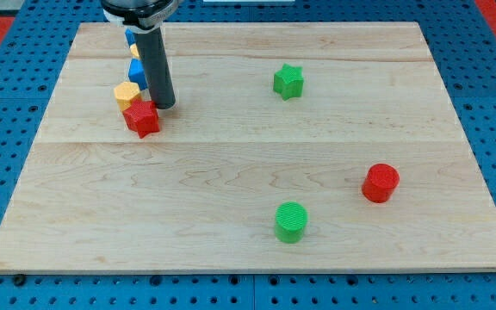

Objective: Push the green star to the line of blocks

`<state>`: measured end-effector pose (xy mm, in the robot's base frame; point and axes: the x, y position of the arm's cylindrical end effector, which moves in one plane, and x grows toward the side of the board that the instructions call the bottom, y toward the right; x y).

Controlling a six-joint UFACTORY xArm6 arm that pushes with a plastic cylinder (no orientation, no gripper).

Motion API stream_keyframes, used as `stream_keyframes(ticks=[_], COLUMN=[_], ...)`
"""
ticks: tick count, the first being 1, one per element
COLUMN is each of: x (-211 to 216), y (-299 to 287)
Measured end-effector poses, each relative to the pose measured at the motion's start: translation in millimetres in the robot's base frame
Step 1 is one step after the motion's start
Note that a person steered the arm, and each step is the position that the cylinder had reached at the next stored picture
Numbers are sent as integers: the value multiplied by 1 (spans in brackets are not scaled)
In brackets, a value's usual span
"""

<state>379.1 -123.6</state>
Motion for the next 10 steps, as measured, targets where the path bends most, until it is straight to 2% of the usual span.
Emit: stream_keyframes(ticks=[4,5,6,8,9,10], x=[12,12,12,13,0,-38], y=[-35,-13,31,180,217,235])
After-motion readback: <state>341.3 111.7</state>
